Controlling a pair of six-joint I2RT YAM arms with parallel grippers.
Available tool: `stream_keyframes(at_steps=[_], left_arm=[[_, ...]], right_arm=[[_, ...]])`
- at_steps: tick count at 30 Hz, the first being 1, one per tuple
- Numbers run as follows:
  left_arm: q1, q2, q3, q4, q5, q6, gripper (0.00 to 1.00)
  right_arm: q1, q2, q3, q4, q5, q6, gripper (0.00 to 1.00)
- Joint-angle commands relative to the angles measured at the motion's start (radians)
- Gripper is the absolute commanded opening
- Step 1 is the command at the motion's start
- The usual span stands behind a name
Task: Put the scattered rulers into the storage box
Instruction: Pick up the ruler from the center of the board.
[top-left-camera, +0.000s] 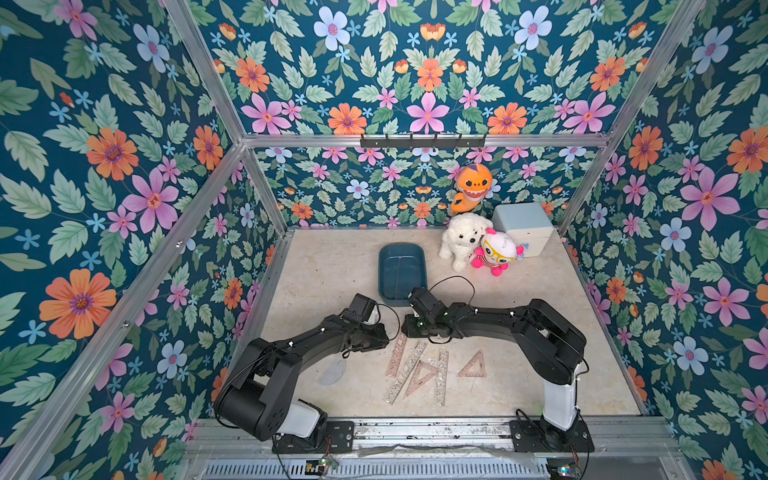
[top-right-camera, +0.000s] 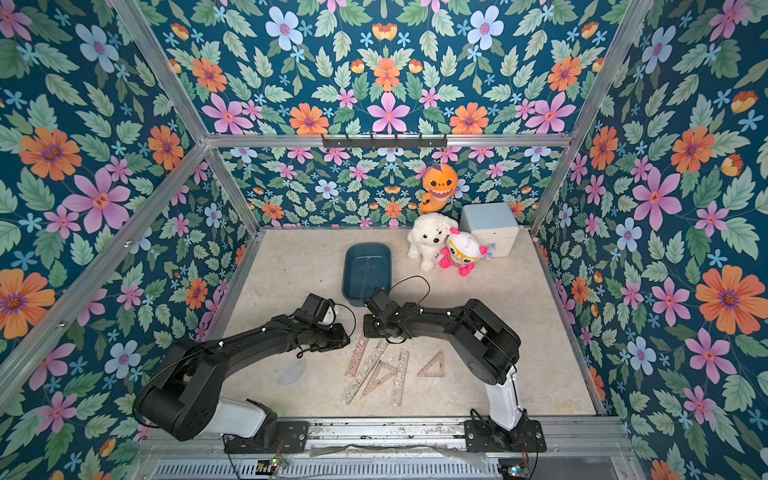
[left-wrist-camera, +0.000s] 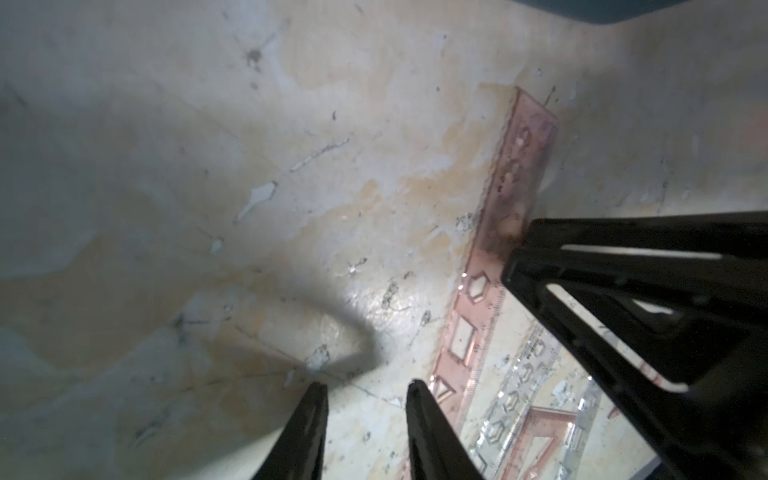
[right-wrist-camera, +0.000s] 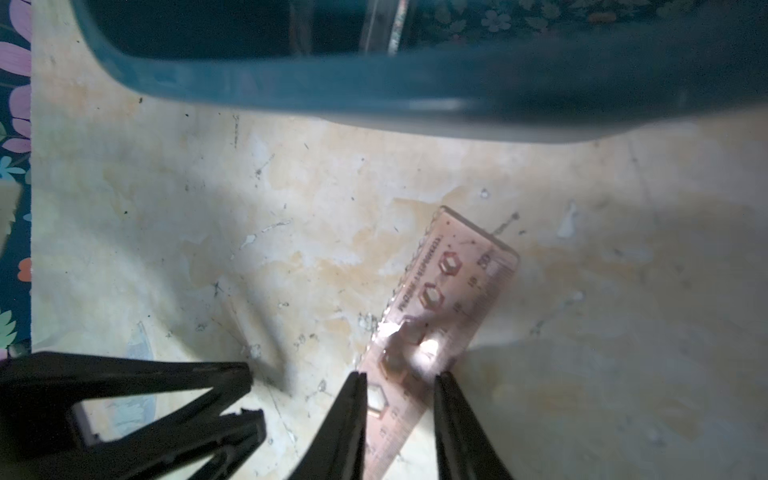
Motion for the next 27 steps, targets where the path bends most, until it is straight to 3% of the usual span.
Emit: stream_keyframes(at_steps=[1, 13, 19, 22, 24, 27], left_arm=[[0.003, 0.003, -0.012, 0.004, 0.023, -0.018, 0.35], [0.004, 0.017, -0.037, 0.053, 0.098, -0.041, 0.29], [0.01, 0.014, -0.059, 0.08, 0.11, -0.062, 0.27], [0.037, -0.023, -0.08, 0.086, 0.102, -0.076, 0.26], [0.062, -0.041, -0.089, 0.092, 0.104, -0.08, 0.26], [0.081, -0.046, -0.09, 0.099, 0.112, -0.083, 0.25]], right_arm=[[0.001, 0.034, 0.021, -0.055, -0.032, -0.017, 0.31], [-0.025, 0.093, 0.096, -0.011, -0.093, -0.052, 0.31], [-0.041, 0.023, 0.054, -0.014, -0.097, -0.073, 0.31], [-0.038, -0.035, -0.04, 0.081, -0.128, -0.024, 0.24], [-0.028, -0.049, -0.066, 0.114, -0.143, -0.006, 0.12], [-0.009, -0.053, -0.077, 0.134, -0.136, 0.001, 0.03]])
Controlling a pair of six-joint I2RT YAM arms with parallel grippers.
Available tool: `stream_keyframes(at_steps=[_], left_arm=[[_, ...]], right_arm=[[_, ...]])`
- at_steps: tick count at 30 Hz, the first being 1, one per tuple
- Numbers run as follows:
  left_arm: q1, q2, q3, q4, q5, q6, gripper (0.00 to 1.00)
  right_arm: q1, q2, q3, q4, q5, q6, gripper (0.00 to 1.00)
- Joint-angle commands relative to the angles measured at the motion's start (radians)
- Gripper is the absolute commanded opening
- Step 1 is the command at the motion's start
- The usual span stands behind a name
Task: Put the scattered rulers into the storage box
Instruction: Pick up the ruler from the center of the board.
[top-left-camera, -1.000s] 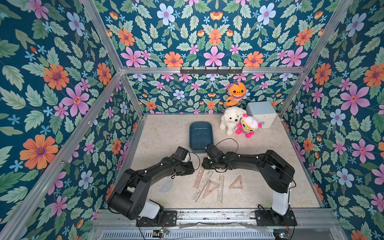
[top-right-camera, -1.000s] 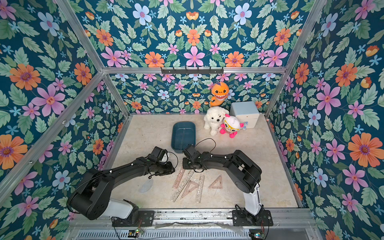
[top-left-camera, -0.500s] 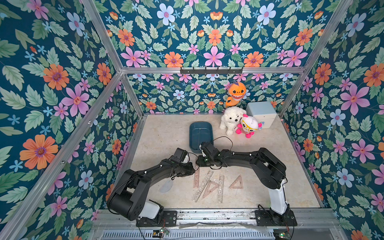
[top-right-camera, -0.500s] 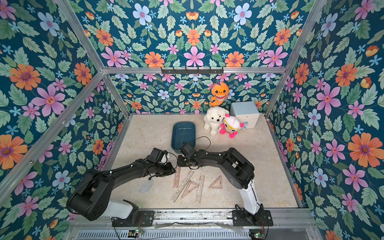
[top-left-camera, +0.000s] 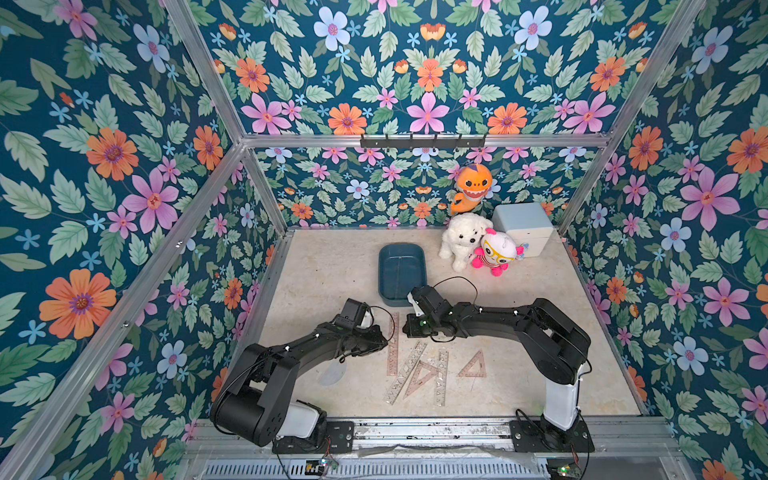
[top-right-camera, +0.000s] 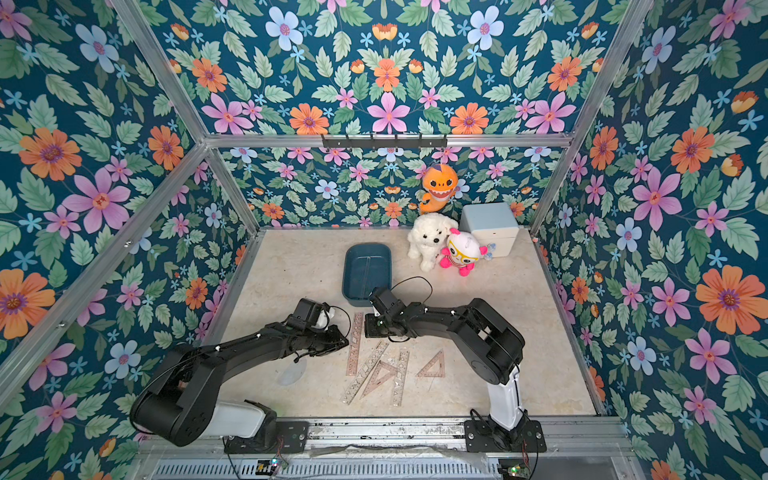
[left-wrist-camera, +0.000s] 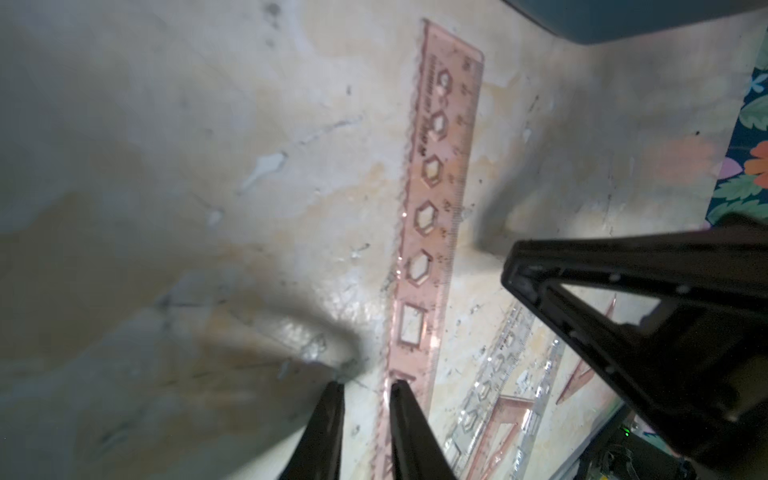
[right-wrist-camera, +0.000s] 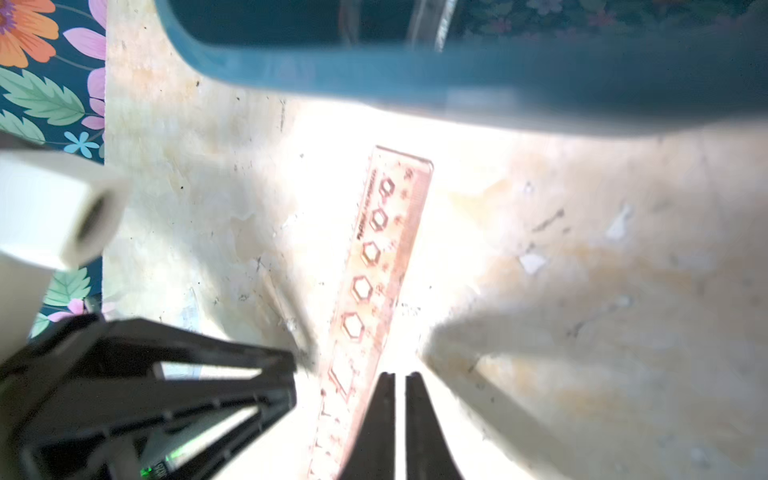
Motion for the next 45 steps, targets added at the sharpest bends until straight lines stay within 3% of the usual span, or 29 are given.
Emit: stream_keyframes(at_steps=[1, 22, 37, 45], left_arm=[[0.01, -0.005, -0.001, -0.002, 0.002, -0.01, 0.24], [0.014, 0.038, -0.01, 0.031, 0.021, -0.019, 0.27], [0.013, 0.114, -0.023, 0.134, 0.097, -0.052, 0.31], [0.024, 0.057, -0.059, 0.123, 0.067, -0.064, 0.31]], right_arm=[[0.017, -0.01, -0.012, 0.073, -0.013, 0.025, 0.03], [0.025, 0.051, 0.008, 0.084, -0.051, 0.024, 0.0], [0.025, 0.085, 0.0, 0.081, -0.06, 0.023, 0.0], [0.023, 0.037, -0.007, 0.096, -0.052, 0.01, 0.0]])
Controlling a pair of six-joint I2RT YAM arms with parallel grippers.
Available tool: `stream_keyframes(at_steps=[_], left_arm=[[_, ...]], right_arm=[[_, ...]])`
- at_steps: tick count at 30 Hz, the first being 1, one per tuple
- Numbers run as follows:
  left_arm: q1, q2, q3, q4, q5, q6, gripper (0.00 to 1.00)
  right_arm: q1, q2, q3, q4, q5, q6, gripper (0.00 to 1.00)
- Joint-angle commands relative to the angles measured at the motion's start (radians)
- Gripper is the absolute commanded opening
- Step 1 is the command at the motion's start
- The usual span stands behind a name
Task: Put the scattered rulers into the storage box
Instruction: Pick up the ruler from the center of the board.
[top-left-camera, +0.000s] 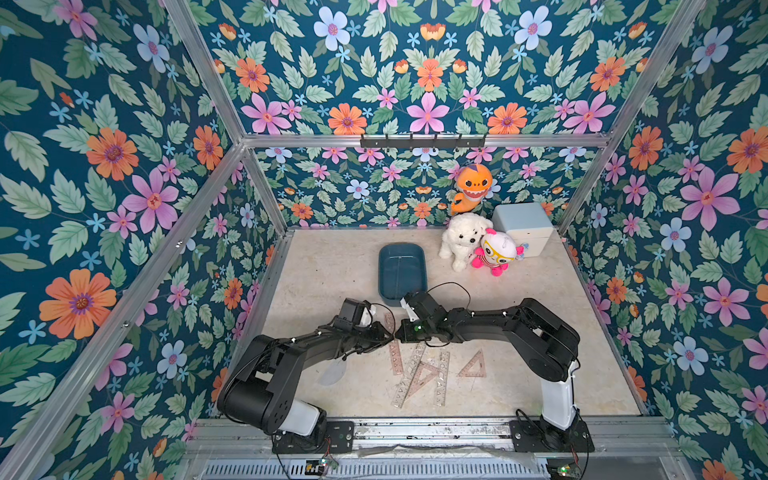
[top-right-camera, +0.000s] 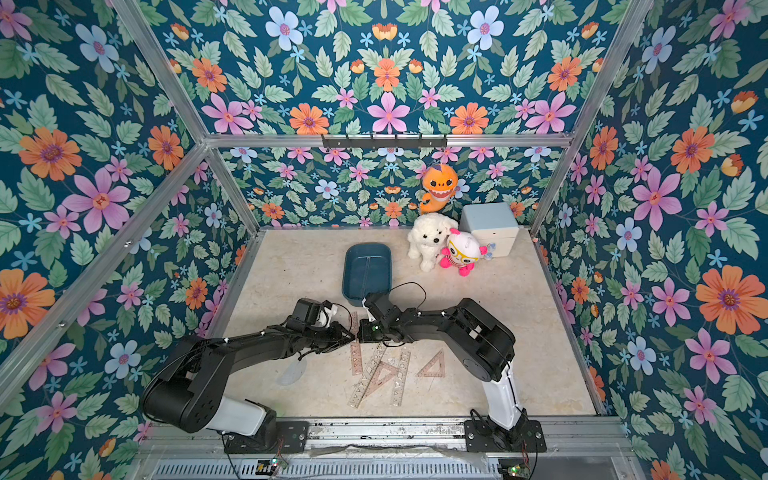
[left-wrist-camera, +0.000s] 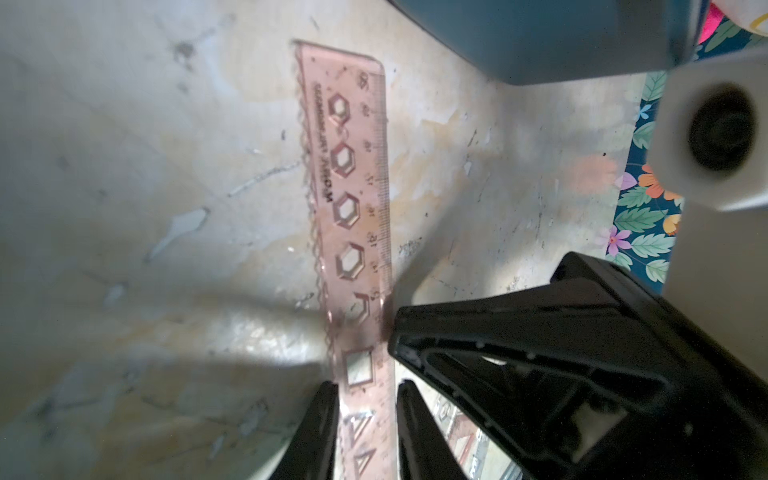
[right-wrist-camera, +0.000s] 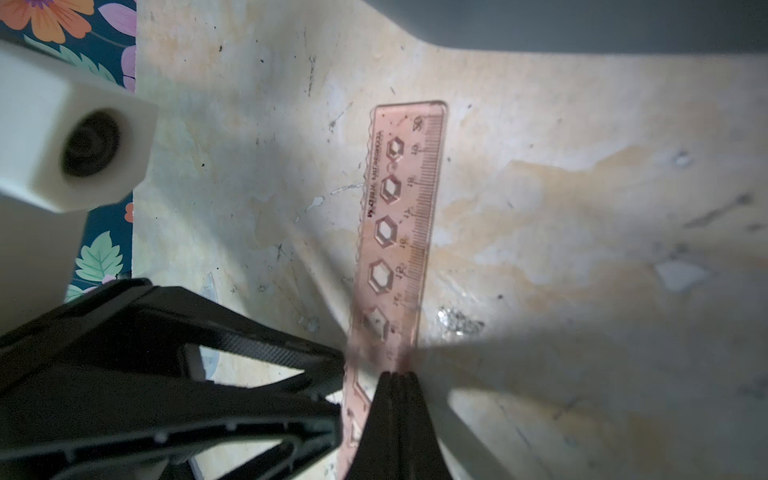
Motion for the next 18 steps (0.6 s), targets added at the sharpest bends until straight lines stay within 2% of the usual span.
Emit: stream_keyframes(at_steps=[1, 18], left_arm=[[0.011, -0.007, -0.014, -0.085, -0.052, -0.006, 0.31], [0.019, 0.002, -0.022, -0.075, -0.064, -0.014, 0.33]], right_arm=[[0.001, -0.017, 0.002, 0.0, 0.004, -0.013, 0.0], [0.002, 0.027, 0.023, 0.001, -0.028, -0.013, 0.0]])
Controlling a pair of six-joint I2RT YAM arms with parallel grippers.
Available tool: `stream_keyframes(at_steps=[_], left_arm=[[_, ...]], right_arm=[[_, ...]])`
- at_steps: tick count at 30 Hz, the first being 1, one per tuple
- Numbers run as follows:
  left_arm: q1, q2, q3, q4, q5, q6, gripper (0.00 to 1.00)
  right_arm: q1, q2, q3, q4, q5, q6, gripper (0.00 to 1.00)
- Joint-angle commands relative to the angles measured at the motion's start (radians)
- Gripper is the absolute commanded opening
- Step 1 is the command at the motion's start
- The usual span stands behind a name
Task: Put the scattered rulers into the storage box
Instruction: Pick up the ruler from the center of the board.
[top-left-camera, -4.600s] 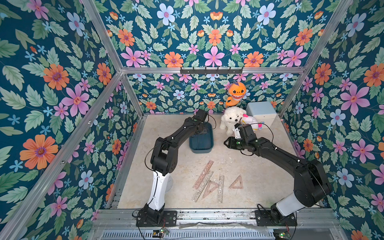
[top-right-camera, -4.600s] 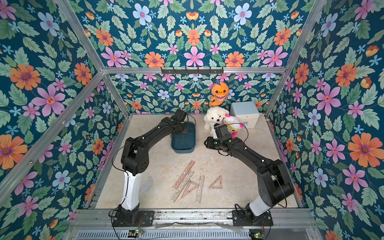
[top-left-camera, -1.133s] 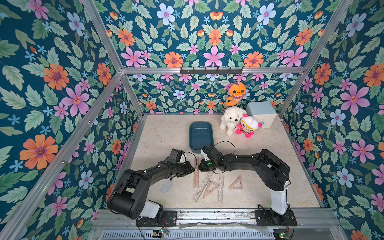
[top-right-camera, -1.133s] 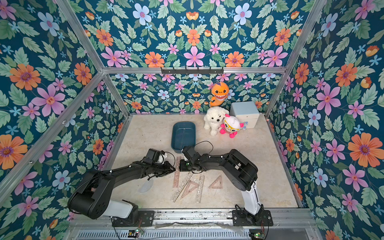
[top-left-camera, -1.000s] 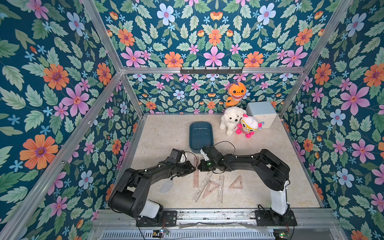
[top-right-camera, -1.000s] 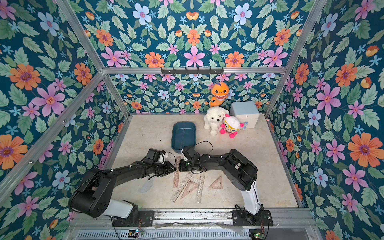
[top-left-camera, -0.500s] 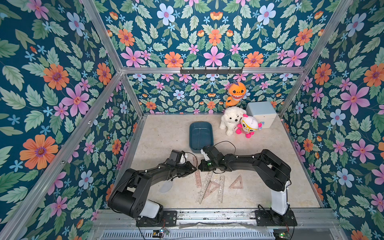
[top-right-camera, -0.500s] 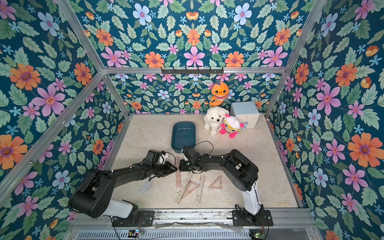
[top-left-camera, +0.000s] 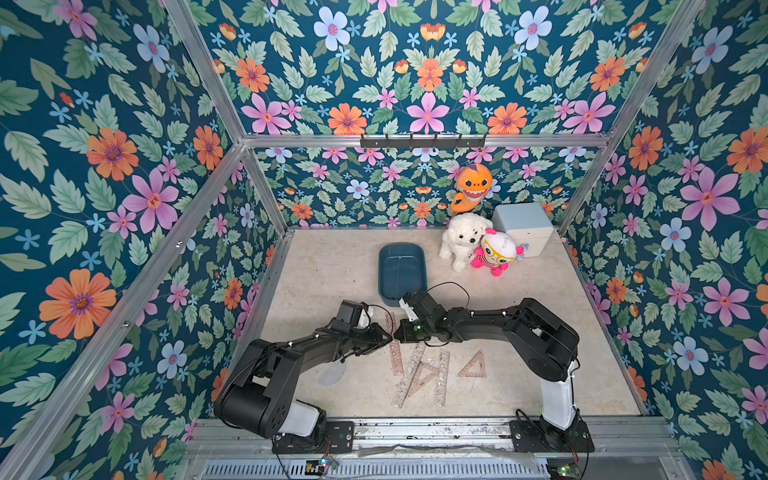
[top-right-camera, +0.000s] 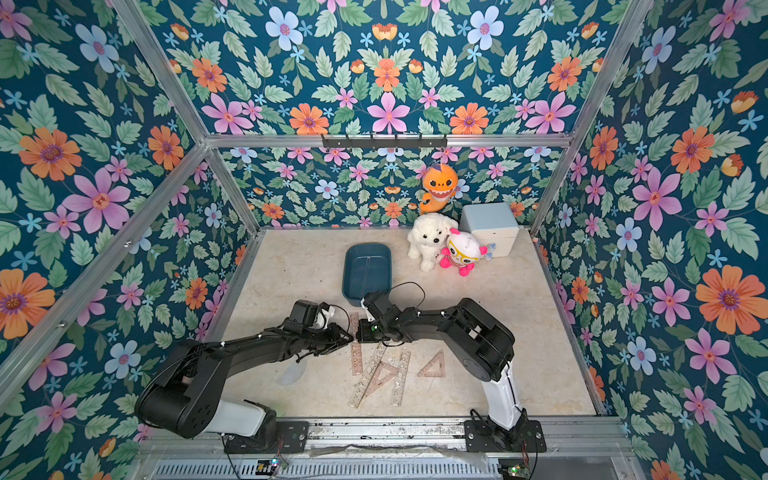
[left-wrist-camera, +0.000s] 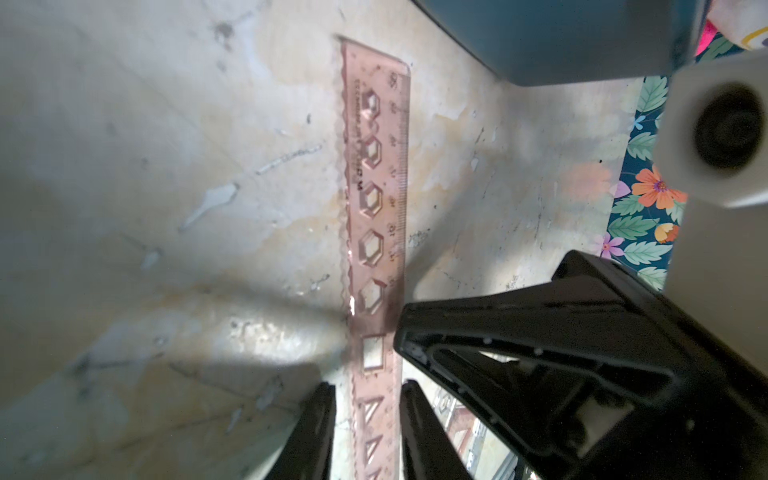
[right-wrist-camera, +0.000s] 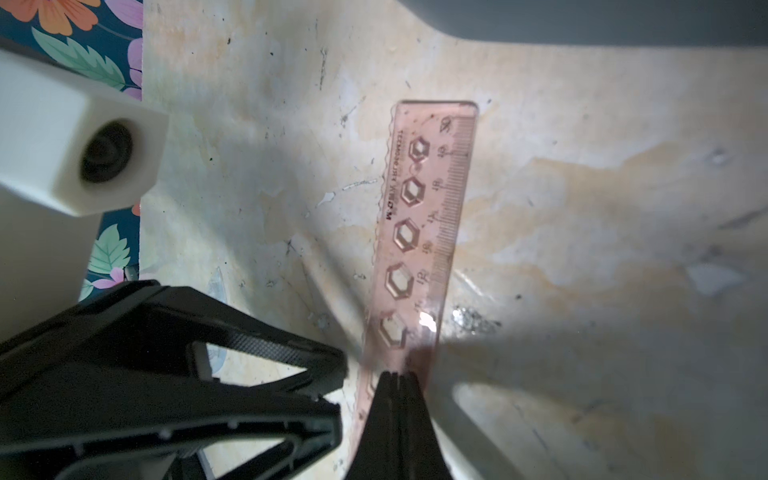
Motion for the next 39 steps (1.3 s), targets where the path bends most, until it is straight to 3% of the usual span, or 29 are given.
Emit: stream_keyframes(at_steps=[1, 18, 33, 39], left_arm=[[0.002, 0.018, -0.006, -0.075, -0.071, 0.004, 0.33], [0.001, 0.095, -0.026, 0.012, -0.057, -0.02, 0.31], [-0.018, 0.16, -0.011, 0.061, -0.063, -0.026, 0.03], [-0.02, 0.163, -0.009, 0.055, -0.075, -0.017, 0.0]], right_arm=[[0.001, 0.014, 0.005, -0.003, -0.007, -0.009, 0.0], [-0.003, 0.041, -0.009, 0.002, -0.013, -0.012, 0.0], [-0.016, 0.049, -0.026, 0.028, -0.039, 0.011, 0.0], [-0.017, 0.033, -0.025, 0.02, -0.041, 0.009, 0.0]])
